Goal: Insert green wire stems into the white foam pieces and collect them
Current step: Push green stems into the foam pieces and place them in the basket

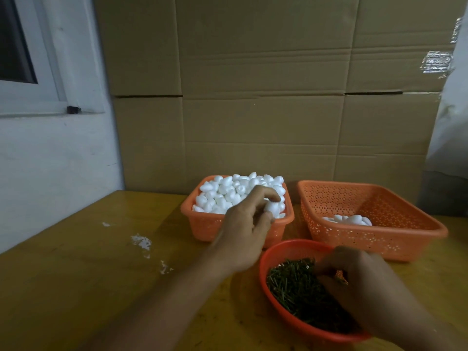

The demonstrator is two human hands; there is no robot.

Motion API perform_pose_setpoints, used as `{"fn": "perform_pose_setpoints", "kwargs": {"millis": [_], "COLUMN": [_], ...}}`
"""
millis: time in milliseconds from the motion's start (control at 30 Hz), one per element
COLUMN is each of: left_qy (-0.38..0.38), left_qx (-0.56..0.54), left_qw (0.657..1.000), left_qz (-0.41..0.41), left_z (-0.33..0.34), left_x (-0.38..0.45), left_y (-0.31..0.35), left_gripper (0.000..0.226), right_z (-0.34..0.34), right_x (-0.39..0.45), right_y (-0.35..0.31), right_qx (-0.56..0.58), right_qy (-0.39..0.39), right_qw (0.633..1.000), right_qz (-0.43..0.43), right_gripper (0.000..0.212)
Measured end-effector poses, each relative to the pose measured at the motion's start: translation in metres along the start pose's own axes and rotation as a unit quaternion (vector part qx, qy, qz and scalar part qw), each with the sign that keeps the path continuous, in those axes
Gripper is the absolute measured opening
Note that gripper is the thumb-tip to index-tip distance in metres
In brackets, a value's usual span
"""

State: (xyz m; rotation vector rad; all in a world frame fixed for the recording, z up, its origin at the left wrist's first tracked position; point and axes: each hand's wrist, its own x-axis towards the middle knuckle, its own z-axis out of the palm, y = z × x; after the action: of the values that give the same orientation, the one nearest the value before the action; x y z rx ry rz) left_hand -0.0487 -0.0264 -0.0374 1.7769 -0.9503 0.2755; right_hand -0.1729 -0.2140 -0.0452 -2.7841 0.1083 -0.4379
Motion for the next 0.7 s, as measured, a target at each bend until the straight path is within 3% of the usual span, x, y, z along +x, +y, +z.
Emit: {"fn": "perform_pose_setpoints", "kwargs": {"millis": [67,167,233,433,700], "left_qy": [-0.017,-0.042,-0.052,-0.062,-0.034], "left_qx": [-0.023,-0.039,-0.042,-0.099,-0.113], "left_qw": [1.0,0.998,0.998,0.992,0.993], "left_qz": [-0.004,-0.008,-0.014,-0.038,-0.024], "left_z": [0.005,0.011,0.014,0.017,0.018], "left_x": [-0.011,-0.023,-0.028,-0.035,-0.035], "left_y": [0.003,0.004,0.002,-0.002,0.001], "left_gripper": [0.026,0.021,0.021,0.039,0.026], "right_z": [-0.001,-0.001,0.0,0.002,0.011], "right_x": [0.0,0.0,0.0,0.002,0.004], "right_y": [-0.003,-0.006,-0.007,-0.013,-0.014], "right_qx": [-0.032,-0.09,-0.096,-0.096,-0.115], "right_qy": [-0.033,-0.072,-0.105,-0.143,-0.127], "right_qw": [0.999,0.993,0.99,0.985,0.985], "right_qz": [-0.001,-0.005,0.0,0.025,0.037], "right_gripper": [0.007,0.048,0.059,0.033,0.019]}}
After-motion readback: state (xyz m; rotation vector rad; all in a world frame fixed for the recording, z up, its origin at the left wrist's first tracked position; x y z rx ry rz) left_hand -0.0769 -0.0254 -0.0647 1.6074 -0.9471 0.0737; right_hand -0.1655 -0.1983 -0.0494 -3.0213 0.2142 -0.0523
